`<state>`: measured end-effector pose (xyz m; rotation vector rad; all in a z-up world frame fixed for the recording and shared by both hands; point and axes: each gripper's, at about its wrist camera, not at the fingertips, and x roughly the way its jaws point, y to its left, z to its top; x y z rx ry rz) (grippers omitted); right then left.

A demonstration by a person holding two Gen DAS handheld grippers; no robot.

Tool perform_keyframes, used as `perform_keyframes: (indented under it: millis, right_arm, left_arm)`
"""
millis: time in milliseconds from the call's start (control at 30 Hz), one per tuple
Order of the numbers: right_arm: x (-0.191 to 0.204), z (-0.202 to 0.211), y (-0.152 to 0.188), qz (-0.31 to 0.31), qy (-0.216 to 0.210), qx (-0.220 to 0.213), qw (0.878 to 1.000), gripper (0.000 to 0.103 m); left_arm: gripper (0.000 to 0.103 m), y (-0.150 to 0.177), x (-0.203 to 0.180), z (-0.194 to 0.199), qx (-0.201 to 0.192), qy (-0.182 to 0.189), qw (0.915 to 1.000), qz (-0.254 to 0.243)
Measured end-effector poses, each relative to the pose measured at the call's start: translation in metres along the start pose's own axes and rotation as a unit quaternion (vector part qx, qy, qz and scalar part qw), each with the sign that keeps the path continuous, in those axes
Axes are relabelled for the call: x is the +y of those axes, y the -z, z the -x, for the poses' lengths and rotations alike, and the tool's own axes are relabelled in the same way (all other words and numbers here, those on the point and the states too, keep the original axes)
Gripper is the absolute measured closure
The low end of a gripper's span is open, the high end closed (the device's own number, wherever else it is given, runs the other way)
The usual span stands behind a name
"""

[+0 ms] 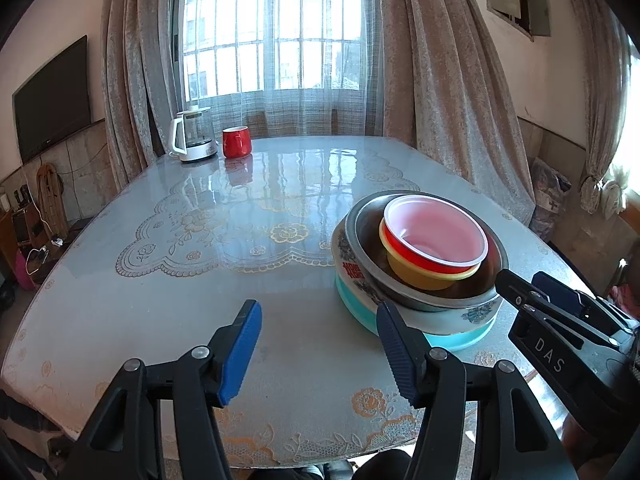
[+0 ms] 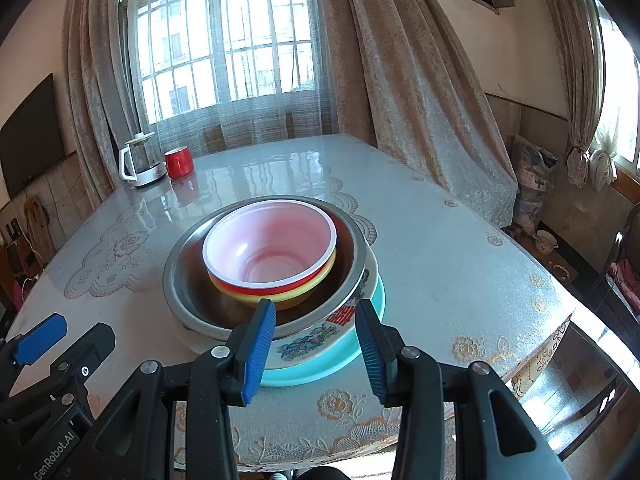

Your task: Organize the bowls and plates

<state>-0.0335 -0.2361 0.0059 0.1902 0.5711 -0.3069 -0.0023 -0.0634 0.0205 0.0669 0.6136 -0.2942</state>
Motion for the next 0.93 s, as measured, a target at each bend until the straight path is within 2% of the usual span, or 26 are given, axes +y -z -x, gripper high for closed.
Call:
perform_keyframes:
  millis: [600,833,933]
  right_arm:
    - [0.0025,-0.0033,-0.0003,0.007,0.001,0.003,1.0,0.061]
    - [0.003,-0.0048,0.0008,0.01,0.002,0.0,1.0,0.061]
    - [0.0024,-0.0043,-0.0005,0.01,-0.001,-0.005,1.0,0.061]
  left_arm:
    - [0.033,-0.0038,-0.0028,-0.0005,-0.001,0.01,1.0,0.0]
    - [0.034,-0.0041,-0.002,0.0027,-0.025,0.024,0.9994,0.002]
    - [0.035,-0.0057,-0.0011,0.0019,-0.024,0.026,0.9994,0.002]
